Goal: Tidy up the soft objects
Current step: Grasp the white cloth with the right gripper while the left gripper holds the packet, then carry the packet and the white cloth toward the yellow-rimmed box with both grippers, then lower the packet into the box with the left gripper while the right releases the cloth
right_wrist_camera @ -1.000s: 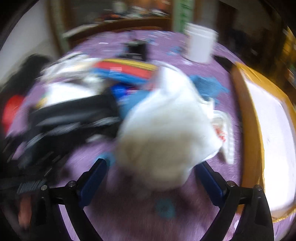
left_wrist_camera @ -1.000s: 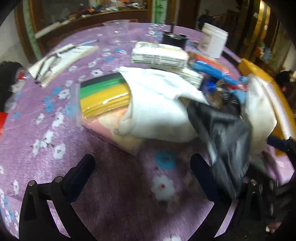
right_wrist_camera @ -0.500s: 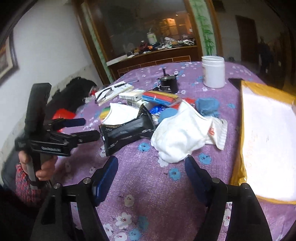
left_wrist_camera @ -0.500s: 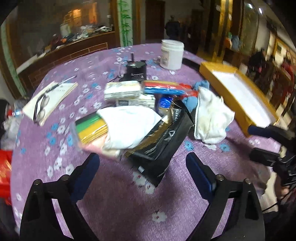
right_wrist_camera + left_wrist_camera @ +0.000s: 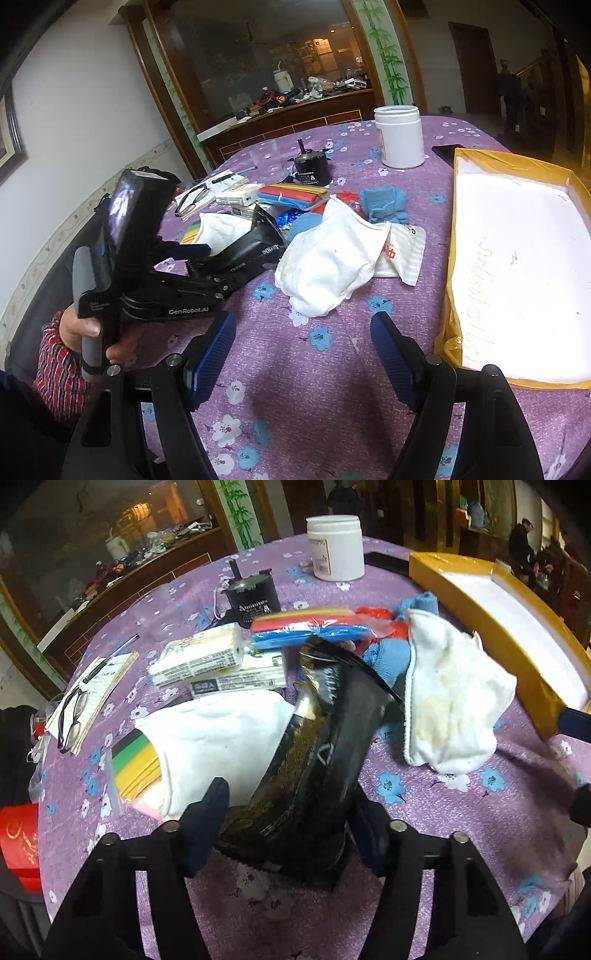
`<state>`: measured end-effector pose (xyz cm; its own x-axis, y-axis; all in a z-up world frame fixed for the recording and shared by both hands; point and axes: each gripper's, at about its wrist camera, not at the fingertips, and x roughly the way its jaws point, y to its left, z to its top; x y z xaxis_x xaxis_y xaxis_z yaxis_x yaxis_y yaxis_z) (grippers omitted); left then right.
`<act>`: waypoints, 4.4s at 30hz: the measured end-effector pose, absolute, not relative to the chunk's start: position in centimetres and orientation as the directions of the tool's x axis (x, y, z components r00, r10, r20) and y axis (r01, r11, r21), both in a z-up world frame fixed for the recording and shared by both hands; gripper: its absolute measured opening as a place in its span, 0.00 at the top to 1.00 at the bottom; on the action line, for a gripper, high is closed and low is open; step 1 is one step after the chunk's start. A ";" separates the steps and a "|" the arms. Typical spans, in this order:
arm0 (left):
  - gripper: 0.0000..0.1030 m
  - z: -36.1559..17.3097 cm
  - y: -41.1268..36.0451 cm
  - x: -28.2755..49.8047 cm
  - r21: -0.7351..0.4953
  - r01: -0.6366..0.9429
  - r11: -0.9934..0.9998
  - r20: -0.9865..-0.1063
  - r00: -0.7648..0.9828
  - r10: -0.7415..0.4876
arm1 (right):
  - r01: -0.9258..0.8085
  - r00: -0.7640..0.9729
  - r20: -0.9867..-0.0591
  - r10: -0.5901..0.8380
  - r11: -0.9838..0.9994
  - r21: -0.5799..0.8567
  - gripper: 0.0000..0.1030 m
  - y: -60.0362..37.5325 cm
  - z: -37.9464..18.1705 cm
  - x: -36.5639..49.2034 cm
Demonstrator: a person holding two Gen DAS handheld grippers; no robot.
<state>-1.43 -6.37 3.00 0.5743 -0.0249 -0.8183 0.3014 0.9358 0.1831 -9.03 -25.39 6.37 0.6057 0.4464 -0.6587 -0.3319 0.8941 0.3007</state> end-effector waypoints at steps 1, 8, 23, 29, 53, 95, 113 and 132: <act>0.46 3.3 -6.1 -1.7 0.163 0.299 0.940 -0.814 0.579 -0.043 | -0.329 0.607 -0.661 0.442 0.896 0.297 0.25 -25.4 6.3 -8.9; 0.46 4.5 -4.2 -3.0 0.027 0.292 0.956 -0.785 0.598 -0.160 | -0.357 0.621 -0.694 0.366 0.919 0.165 0.31 -23.7 6.6 -7.2; 0.46 3.6 -3.8 -2.6 -0.025 0.303 0.953 -0.801 0.564 -0.200 | -0.397 0.548 -0.815 0.190 0.916 -0.053 0.96 -19.2 3.9 -2.9; 0.46 4.7 -4.2 -3.6 -0.080 0.355 0.932 -0.782 0.557 -0.279 | -0.410 0.576 -0.718 0.391 0.898 0.160 0.96 -22.7 7.7 -6.8; 0.38 2.0 -6.5 -2.4 -0.043 0.343 0.938 -0.859 0.467 -0.210 | -0.423 0.504 -0.762 0.407 0.885 0.194 0.66 -23.0 5.2 -9.3; 0.62 11.0 -23.8 -0.6 -0.071 0.574 0.816 -0.776 0.482 -0.407 | -0.038 0.753 -0.619 0.225 0.953 0.300 0.91 -39.1 11.6 -7.8; 0.62 8.0 -33.6 9.4 -0.139 0.540 0.830 -0.846 0.370 -0.383 | 0.142 0.672 -0.736 0.082 0.961 0.236 0.91 -48.5 11.0 3.4; 0.60 4.8 -34.7 13.2 -0.148 0.438 0.887 -0.857 0.390 -0.335 | 0.185 0.587 -0.805 0.087 0.953 0.238 0.64 -51.5 6.1 11.2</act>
